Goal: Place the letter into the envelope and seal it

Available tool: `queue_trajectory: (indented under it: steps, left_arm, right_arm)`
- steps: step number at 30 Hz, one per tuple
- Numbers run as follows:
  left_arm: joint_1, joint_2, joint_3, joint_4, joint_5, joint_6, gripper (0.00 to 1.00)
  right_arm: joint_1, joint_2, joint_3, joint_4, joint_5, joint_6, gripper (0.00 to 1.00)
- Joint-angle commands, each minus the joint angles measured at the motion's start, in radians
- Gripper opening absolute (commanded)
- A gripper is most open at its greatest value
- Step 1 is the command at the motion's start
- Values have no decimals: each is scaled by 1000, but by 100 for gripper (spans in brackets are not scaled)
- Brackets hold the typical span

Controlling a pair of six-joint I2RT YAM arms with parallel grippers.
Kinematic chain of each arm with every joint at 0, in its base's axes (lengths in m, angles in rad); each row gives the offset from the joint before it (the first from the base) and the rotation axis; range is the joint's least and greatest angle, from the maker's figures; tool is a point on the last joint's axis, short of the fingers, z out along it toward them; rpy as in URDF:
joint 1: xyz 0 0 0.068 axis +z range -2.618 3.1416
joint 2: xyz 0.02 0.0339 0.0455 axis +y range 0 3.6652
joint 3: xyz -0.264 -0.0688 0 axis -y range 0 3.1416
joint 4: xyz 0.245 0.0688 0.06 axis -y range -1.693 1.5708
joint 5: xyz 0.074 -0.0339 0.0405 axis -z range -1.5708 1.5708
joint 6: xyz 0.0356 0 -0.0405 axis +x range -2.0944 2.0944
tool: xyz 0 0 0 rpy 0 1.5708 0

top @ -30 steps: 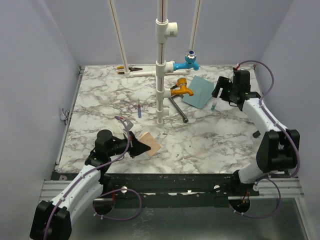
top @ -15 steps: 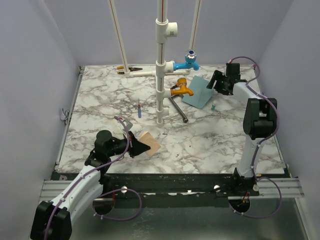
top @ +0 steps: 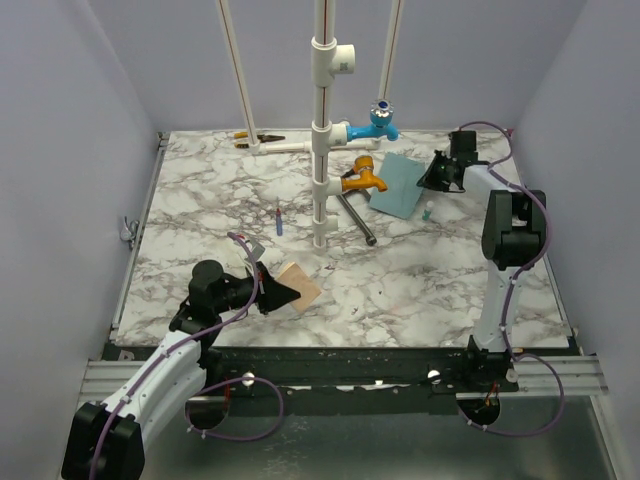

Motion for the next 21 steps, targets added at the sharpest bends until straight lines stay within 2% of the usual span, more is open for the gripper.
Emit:
queue_trajectory:
  steps: [1, 6, 10, 11, 17, 21]
  left_arm:
    - [9, -12, -11, 23, -16, -7, 0]
    - [10, -15, -11, 23, -13, -2, 0]
    - [10, -19, -13, 23, -15, 3, 0]
    - [10, -23, -12, 23, -18, 7, 0]
    - [10, -34, -15, 23, -14, 14, 0]
    - [10, -39, -16, 23, -12, 17, 0]
  right_arm:
    - [-34, 9, 15, 3, -37, 7, 1]
    - [-57, -127, -38, 94, -64, 25, 1]
    - [-57, -244, -21, 104, -117, -21, 1]
    - [-57, -339, -57, 129, -154, -40, 1]
    - [-55, -515, -89, -29, -28, -50, 1]
    - [-44, -694, -218, -66, -37, -38, 1]
